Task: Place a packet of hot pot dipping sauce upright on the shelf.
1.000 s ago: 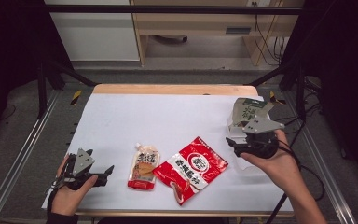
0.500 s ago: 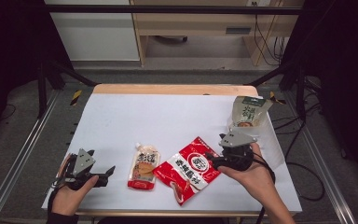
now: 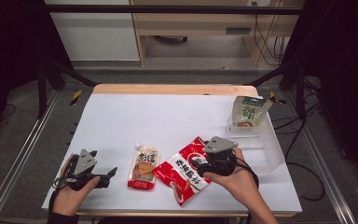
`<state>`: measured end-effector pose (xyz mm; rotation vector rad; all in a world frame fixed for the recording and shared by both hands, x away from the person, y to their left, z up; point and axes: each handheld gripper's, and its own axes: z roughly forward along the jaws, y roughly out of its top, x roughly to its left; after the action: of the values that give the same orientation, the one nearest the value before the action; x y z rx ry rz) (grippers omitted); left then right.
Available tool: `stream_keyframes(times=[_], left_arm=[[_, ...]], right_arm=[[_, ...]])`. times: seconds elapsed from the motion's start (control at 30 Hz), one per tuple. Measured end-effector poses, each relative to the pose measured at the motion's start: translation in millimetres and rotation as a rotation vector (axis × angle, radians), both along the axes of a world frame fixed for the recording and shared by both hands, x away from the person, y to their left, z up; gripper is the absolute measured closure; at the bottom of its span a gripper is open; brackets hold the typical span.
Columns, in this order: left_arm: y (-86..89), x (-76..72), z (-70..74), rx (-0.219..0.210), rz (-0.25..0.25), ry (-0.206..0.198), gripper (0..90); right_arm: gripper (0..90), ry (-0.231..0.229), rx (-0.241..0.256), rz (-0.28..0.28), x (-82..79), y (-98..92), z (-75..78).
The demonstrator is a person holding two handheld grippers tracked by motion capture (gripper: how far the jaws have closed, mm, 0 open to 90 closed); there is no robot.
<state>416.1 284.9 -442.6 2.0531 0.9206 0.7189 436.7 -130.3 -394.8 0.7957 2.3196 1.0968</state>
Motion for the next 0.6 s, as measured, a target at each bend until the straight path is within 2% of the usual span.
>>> stream_keyframes(times=[0.27, 0.4, 0.43, 0.5, 0.6], left_arm=[[-4.1, -0.2, -0.6, 0.014, -0.025, 0.004, 6.2], [-5.9, 0.4, -2.2, 0.021, -0.028, 0.009, 6.0], [-5.9, 0.6, -2.3, 0.028, -0.031, 0.011, 6.0], [-6.2, 1.0, -2.8, 0.030, -0.032, 0.012, 6.0], [-6.0, 1.2, -2.5, 0.035, -0.036, 0.012, 5.9]], right_arm=[[33.4, 0.038, 0.003, 0.035, 0.1, 21.4, -11.5], [38.5, 0.069, -0.003, 0.064, 3.2, 38.6, -14.8], [41.3, 0.089, -0.010, 0.077, 6.5, 48.4, -16.9], [43.5, 0.096, -0.007, 0.077, 7.9, 52.3, -17.9], [47.9, 0.123, -0.009, 0.089, 15.1, 68.7, -22.9]])
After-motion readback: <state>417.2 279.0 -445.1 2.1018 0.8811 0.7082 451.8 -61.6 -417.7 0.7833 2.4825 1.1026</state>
